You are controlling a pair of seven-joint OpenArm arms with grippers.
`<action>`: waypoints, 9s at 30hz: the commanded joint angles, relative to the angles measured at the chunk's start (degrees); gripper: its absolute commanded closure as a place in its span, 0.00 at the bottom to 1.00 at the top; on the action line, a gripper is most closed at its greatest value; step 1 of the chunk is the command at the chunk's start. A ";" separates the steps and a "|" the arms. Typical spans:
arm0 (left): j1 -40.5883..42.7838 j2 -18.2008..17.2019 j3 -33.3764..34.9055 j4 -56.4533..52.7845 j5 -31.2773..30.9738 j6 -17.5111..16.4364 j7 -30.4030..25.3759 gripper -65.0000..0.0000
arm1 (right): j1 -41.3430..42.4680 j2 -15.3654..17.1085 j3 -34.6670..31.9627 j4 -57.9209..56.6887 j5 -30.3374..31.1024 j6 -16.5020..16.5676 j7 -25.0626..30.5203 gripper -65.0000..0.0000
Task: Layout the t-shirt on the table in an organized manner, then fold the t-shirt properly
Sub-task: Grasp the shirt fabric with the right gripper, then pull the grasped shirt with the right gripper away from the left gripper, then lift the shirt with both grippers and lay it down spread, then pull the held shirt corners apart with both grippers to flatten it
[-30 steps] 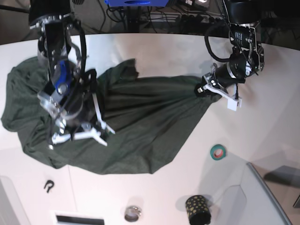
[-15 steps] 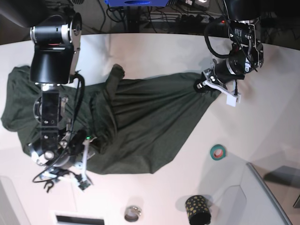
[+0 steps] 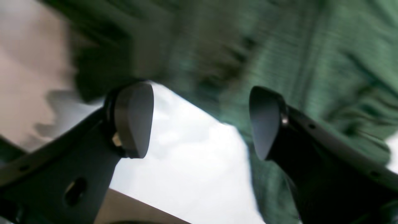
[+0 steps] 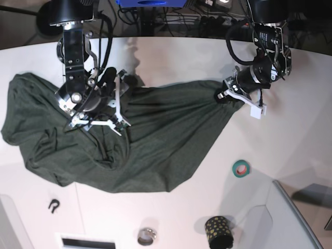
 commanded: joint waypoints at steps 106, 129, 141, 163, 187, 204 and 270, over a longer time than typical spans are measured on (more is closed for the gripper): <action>1.21 -4.33 5.77 6.49 -0.87 3.24 -0.58 1.00 | 8.75 0.13 68.77 -29.78 49.08 -13.28 -0.49 0.19; 1.82 -10.58 12.01 14.58 -1.04 3.33 -0.49 1.00 | 7.79 5.76 56.46 -23.63 49.08 -13.46 -4.62 0.99; -6.26 -19.98 15.70 30.75 -0.96 3.24 9.09 1.00 | 13.06 13.14 41.43 1.60 49.17 -23.30 -20.35 0.99; -56.99 -3.98 26.52 -0.19 12.85 3.33 5.58 1.00 | 59.83 35.12 4.86 -32.77 49.43 -23.74 9.10 1.00; -11.63 -10.58 26.96 21.43 13.29 3.24 4.26 1.00 | 7.52 25.54 21.82 -14.66 49.26 -23.74 9.01 1.00; -3.63 -12.16 26.25 21.70 20.93 3.24 3.91 1.00 | 2.16 25.18 21.91 -14.22 49.34 -23.74 9.18 1.00; 10.53 -11.98 23.44 22.49 21.37 3.24 0.04 1.00 | -11.46 22.37 26.48 -12.11 49.17 -23.92 12.79 1.00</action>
